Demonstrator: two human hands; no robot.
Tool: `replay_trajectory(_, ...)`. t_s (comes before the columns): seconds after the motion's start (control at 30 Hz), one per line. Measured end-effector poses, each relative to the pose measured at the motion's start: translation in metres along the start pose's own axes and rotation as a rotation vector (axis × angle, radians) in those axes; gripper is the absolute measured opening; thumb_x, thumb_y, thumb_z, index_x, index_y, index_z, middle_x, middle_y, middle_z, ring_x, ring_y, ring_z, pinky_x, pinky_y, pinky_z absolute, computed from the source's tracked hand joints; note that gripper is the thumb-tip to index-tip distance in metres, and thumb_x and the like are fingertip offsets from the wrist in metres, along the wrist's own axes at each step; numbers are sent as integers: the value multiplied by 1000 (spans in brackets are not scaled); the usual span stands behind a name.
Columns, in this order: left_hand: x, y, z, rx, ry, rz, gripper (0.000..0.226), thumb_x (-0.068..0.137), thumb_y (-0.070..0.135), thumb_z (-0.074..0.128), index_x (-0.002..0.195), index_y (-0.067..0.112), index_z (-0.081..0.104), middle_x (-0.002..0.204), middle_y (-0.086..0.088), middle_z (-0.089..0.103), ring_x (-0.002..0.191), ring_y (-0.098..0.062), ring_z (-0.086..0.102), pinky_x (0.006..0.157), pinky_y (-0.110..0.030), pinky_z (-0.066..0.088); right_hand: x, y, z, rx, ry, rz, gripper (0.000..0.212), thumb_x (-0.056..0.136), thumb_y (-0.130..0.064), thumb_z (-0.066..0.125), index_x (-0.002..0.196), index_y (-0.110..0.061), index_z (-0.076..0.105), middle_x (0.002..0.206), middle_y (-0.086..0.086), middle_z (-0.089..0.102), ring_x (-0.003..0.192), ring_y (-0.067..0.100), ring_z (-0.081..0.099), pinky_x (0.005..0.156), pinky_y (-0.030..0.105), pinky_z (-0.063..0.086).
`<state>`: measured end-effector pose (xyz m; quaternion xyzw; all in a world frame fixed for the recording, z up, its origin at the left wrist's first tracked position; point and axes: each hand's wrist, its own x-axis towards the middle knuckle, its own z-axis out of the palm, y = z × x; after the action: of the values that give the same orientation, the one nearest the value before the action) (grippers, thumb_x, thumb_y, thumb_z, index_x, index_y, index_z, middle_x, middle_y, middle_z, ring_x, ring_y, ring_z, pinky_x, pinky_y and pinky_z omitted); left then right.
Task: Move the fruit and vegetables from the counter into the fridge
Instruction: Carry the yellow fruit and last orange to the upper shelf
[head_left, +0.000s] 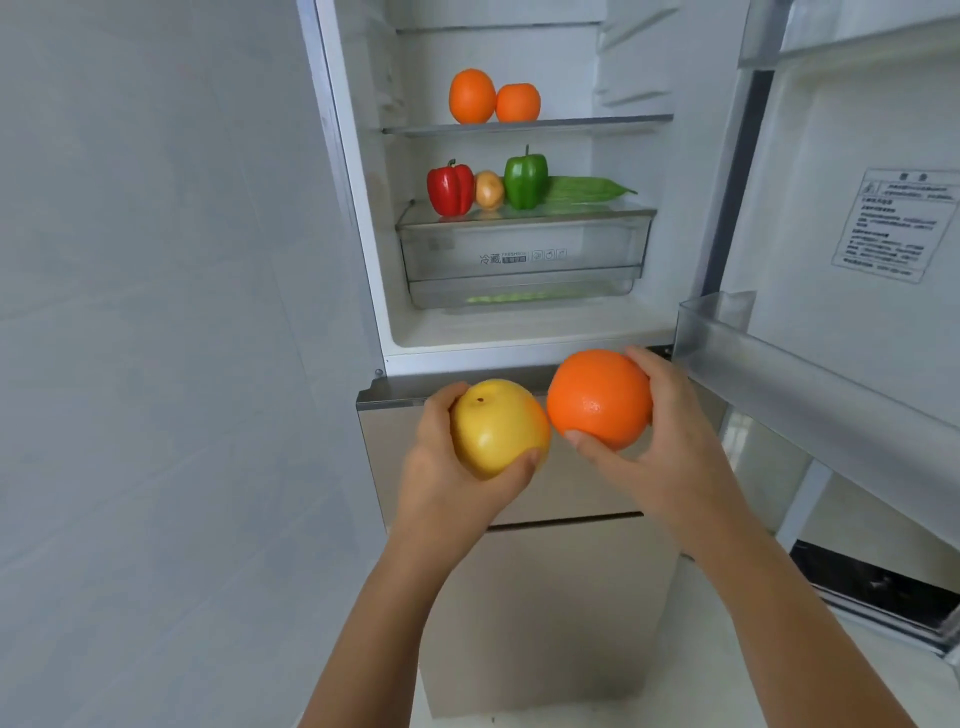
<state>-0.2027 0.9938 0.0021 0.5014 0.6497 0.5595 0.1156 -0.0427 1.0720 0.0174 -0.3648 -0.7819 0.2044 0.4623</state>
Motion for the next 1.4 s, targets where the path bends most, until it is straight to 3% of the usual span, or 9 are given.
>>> replay_trajectory(0.2, 64, -13, 16, 22, 21, 24, 69, 65, 31, 81, 120, 36, 39, 105, 32, 41, 93, 16, 44, 67, 3, 36, 66, 26, 18, -13, 37, -18, 81, 69, -31, 77, 135, -22, 32, 135, 3, 38, 106, 7, 36, 81, 24, 32)
replay_trajectory(0.3, 107, -17, 19, 3, 53, 68, 71, 60, 43, 78, 120, 36, 41, 107, 32, 42, 95, 21, 42, 70, 0, 38, 101, 37, 32, -6, 60, -48, 79, 69, -30, 76, 135, -21, 32, 133, 3, 37, 106, 7, 37, 82, 25, 35)
replay_trajectory(0.47, 190, -17, 19, -6, 62, 165, 75, 60, 46, 74, 127, 31, 43, 116, 20, 48, 98, 0, 50, 78, -8, 42, 169, 45, 54, -25, 140, -90, 78, 70, -28, 76, 134, -20, 33, 131, 6, 37, 104, 8, 37, 82, 25, 33)
replay_trajectory(0.6, 258, -14, 18, -51, 72, 259, 78, 60, 47, 74, 129, 27, 44, 125, 10, 50, 108, -9, 50, 88, -26, 45, 228, 44, 69, -20, 203, -119, 79, 70, -29, 75, 135, -19, 32, 133, 8, 37, 106, 10, 38, 83, 28, 37)
replay_trajectory(0.83, 345, -3, 22, -124, 76, 326, 70, 71, 32, 76, 131, 27, 41, 121, 10, 48, 104, -8, 48, 74, -5, 40, 309, 44, 72, -21, 305, -143, 78, 70, -28, 76, 134, -17, 34, 134, 9, 36, 107, 12, 38, 86, 29, 38)
replay_trajectory(0.9, 365, 1, 22, -141, 95, 322, 71, 70, 33, 77, 130, 28, 39, 116, 11, 48, 104, -10, 49, 78, -10, 43, 329, 45, 70, -14, 319, -140, 78, 70, -31, 75, 135, -20, 33, 133, 5, 36, 106, 11, 39, 87, 30, 40)
replay_trajectory(0.97, 385, 6, 22, -169, 119, 329, 71, 68, 35, 79, 127, 30, 40, 109, 15, 48, 103, -13, 52, 84, -26, 48, 351, 47, 67, -8, 328, -151, 78, 70, -33, 75, 135, -23, 32, 134, 2, 35, 106, 9, 39, 89, 31, 40)
replay_trajectory(1.13, 433, 24, 17, -111, 248, 407, 63, 68, 36, 79, 120, 30, 45, 98, 23, 48, 91, -7, 51, 72, -12, 39, 411, 51, 59, -4, 349, -225, 78, 72, -33, 74, 136, -23, 30, 136, 1, 33, 108, 8, 37, 89, 29, 40)
replay_trajectory(1.4, 490, 44, 6, -75, 342, 413, 62, 71, 32, 76, 124, 22, 45, 102, 10, 49, 93, -12, 49, 74, -21, 40, 498, 66, 53, 22, 360, -298, 80, 74, -33, 73, 138, -21, 27, 138, 5, 33, 115, 18, 43, 89, 32, 38)
